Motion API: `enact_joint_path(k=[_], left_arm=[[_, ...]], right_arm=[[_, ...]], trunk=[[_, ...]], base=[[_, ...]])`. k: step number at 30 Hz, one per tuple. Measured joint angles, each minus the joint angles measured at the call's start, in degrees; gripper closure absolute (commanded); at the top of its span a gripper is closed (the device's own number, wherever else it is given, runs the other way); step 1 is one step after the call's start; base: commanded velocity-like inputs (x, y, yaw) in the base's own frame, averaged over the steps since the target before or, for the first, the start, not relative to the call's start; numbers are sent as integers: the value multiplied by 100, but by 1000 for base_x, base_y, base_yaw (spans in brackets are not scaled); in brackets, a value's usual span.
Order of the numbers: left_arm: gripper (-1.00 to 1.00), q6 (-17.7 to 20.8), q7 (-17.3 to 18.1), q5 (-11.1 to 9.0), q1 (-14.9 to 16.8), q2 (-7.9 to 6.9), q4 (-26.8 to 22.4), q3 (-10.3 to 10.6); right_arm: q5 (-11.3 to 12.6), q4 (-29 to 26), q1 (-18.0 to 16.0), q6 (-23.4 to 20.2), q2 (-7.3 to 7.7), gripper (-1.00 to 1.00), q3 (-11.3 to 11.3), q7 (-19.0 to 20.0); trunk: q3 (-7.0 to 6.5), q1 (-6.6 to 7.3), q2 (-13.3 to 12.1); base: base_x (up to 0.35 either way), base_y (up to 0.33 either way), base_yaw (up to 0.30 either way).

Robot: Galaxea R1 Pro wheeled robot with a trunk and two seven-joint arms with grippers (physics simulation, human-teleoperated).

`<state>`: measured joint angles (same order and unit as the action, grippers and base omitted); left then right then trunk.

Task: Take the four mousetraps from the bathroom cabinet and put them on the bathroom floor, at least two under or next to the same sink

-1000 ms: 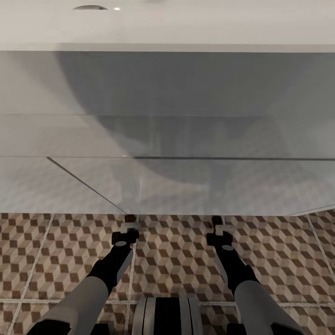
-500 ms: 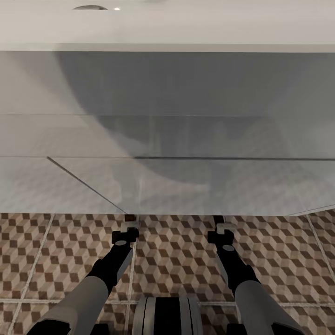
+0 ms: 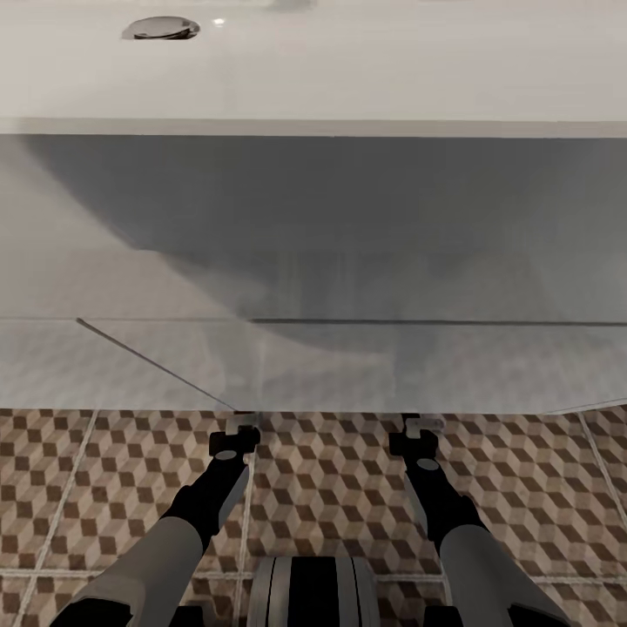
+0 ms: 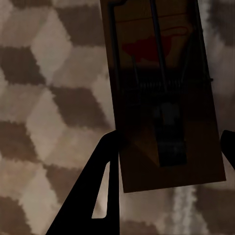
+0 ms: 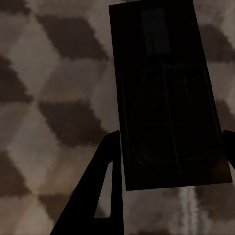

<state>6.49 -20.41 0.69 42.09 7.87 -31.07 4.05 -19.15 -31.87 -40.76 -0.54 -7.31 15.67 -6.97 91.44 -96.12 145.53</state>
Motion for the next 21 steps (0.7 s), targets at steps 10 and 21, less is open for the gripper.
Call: enact_joint_path(k=[10, 21], left_arm=[[100, -159, 2, 0, 0, 0, 57, -7], [100, -122, 38, -17, 0, 0, 437, -7]], right_arm=[[9, 61, 0, -19, -14, 100, -8, 0], [13, 530, 0, -24, -3, 100, 22, 3]], trunk=[[0, 0, 0], [0, 0, 0]], base=[[1, 0, 0], [0, 0, 0]])
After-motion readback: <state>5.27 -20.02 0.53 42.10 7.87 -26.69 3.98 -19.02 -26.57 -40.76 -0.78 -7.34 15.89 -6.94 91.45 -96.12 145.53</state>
